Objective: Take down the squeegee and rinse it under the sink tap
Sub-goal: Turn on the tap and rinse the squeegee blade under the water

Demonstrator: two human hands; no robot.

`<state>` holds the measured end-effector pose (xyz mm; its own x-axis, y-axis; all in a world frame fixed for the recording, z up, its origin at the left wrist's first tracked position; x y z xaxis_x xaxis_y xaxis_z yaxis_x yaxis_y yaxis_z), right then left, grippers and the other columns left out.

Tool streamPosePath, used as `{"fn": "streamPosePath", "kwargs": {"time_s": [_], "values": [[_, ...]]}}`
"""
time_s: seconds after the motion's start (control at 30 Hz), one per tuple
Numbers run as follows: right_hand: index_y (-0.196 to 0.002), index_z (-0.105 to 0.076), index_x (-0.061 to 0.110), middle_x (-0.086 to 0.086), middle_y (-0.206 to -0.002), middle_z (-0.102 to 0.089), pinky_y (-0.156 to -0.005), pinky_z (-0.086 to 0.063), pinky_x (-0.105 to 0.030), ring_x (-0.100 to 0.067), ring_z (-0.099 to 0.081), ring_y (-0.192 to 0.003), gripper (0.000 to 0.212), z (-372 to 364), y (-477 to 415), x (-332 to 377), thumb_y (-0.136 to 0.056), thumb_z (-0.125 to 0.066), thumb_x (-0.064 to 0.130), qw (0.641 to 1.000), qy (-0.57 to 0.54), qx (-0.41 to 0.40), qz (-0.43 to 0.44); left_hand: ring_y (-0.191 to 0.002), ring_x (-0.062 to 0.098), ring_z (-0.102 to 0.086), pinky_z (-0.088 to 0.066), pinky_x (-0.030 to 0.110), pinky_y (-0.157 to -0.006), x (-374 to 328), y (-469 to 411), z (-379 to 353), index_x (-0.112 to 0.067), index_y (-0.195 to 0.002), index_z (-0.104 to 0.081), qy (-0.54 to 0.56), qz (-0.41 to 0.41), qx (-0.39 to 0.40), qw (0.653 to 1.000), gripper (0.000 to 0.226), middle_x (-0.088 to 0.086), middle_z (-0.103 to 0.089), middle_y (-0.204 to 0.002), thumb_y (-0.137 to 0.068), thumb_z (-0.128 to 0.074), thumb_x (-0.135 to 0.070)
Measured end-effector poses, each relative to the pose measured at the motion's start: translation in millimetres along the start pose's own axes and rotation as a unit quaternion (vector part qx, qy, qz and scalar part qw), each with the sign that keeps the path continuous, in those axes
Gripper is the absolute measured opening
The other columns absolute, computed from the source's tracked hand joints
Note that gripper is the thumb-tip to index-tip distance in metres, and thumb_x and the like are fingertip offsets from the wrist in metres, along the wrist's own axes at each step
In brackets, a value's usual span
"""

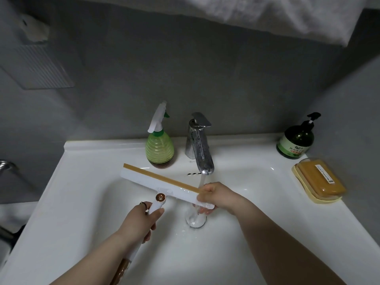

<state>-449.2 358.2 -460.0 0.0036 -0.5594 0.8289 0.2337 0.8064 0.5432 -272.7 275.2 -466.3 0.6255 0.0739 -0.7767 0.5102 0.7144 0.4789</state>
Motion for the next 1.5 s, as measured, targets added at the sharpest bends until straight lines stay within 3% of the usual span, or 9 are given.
{"fn": "streamPosePath", "kwargs": {"time_s": [0.2,0.4,0.53,0.67,0.83,0.9,1.03,1.2,1.5], "values": [[-0.071,-0.054,0.019,0.005,-0.04,-0.064,-0.033,-0.039,-0.013,-0.008,-0.055,-0.031,0.023,0.3,-4.9,-2.9,-0.092,-0.047,0.026,0.997,0.067,-0.01,-0.029,-0.026,0.01,-0.038,-0.032,0.017,-0.033,-6.6,2.4,-5.6,-0.016,-0.093,-0.05,-0.028,-0.012,0.023,0.999,0.01,0.003,-0.052,-0.056,-0.091,-0.051,-0.026],[-0.069,-0.057,0.02,0.006,-0.042,-0.066,-0.045,-0.051,-0.014,-0.006,-0.063,-0.041,0.015,-3.3,-5.7,-2.6,-0.083,-0.056,0.013,0.996,0.088,0.018,-0.026,-0.024,0.01,-0.038,-0.032,0.017,-0.033,-5.0,3.4,-10.0,-0.025,-0.076,-0.047,-0.047,-0.016,0.042,0.998,0.015,0.001,-0.053,-0.054,-0.09,-0.053,-0.027],[-0.06,-0.054,0.013,0.0,-0.035,-0.06,-0.034,-0.044,-0.015,-0.011,-0.058,-0.031,0.027,1.8,-8.2,-3.9,-0.081,-0.062,0.028,0.996,0.075,-0.038,-0.033,-0.023,0.009,-0.039,-0.033,0.015,-0.031,-8.5,2.7,-15.8,-0.028,-0.076,-0.046,-0.061,-0.03,0.051,0.996,0.015,0.0,-0.053,-0.054,-0.089,-0.053,-0.028],[-0.065,-0.053,0.015,-0.005,-0.059,-0.059,-0.04,-0.049,-0.02,-0.011,-0.059,-0.038,0.025,-6.5,-7.6,0.0,-0.089,-0.051,0.023,0.997,0.066,-0.037,0.003,-0.023,0.009,-0.039,-0.034,0.016,-0.033,-13.2,0.3,-14.8,-0.028,-0.075,-0.046,-0.074,-0.039,0.059,0.995,0.016,0.0,-0.053,-0.055,-0.089,-0.054,-0.028],[-0.099,-0.065,0.007,-0.007,-0.082,-0.061,-0.049,-0.052,-0.016,-0.001,-0.061,-0.042,0.02,-6.2,-5.2,13.2,-0.087,-0.049,0.004,0.998,0.023,-0.025,0.052,-0.025,0.009,-0.04,-0.035,0.016,-0.035,-19.0,1.6,-21.7,-0.027,-0.078,-0.045,-0.104,-0.048,0.077,0.99,0.014,-0.001,-0.053,-0.056,-0.089,-0.053,-0.029],[-0.083,-0.067,0.009,-0.003,-0.07,-0.062,-0.048,-0.049,-0.016,-0.001,-0.059,-0.042,0.012,-0.1,-3.4,11.3,-0.085,-0.058,0.018,0.998,-0.001,-0.057,0.036,-0.025,0.009,-0.04,-0.035,0.017,-0.036,-22.0,3.5,-25.4,-0.025,-0.082,-0.046,-0.106,-0.057,0.087,0.989,0.011,-0.001,-0.053,-0.057,-0.089,-0.054,-0.029],[-0.067,-0.062,0.018,0.002,-0.061,-0.06,-0.052,-0.045,-0.019,-0.008,-0.057,-0.051,0.029,13.6,-2.5,8.1,-0.086,-0.053,0.038,0.992,0.022,-0.122,0.034,-0.024,0.008,-0.038,-0.035,0.015,-0.035,-28.2,7.9,-37.1,-0.024,-0.083,-0.048,-0.126,-0.075,0.114,0.983,0.011,-0.003,-0.053,-0.056,-0.089,-0.054,-0.031],[-0.068,-0.058,0.022,0.001,-0.061,-0.063,-0.04,-0.05,-0.016,-0.008,-0.062,-0.04,0.017,-1.2,-0.6,7.6,-0.086,-0.057,0.021,0.998,-0.011,-0.038,0.042,-0.024,0.005,-0.039,-0.035,0.016,-0.035,-31.9,9.9,-52.5,-0.026,-0.084,-0.048,-0.149,-0.083,0.142,0.975,0.009,-0.005,-0.053,-0.056,-0.088,-0.054,-0.032],[-0.053,-0.038,0.014,-0.001,-0.05,-0.042,-0.044,-0.044,-0.024,-0.011,-0.047,-0.036,0.042,18.1,0.2,3.5,-0.089,-0.052,0.03,0.993,0.008,-0.118,0.027,-0.022,0.004,-0.039,-0.035,0.013,-0.034,-19.8,10.8,-56.0,-0.022,-0.069,-0.043,-0.133,-0.056,0.22,0.965,0.026,-0.009,-0.051,-0.036,-0.091,-0.049,-0.034]]}}
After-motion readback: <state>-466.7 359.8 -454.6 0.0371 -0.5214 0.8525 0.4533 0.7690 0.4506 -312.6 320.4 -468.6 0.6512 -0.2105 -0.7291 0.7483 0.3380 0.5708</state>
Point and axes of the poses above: each hand's wrist, its own y-axis away from the middle knuckle, its own z-axis out of the back of the hand, x = y × z, the point moved 8 cm from there along -y, towards the middle knuckle
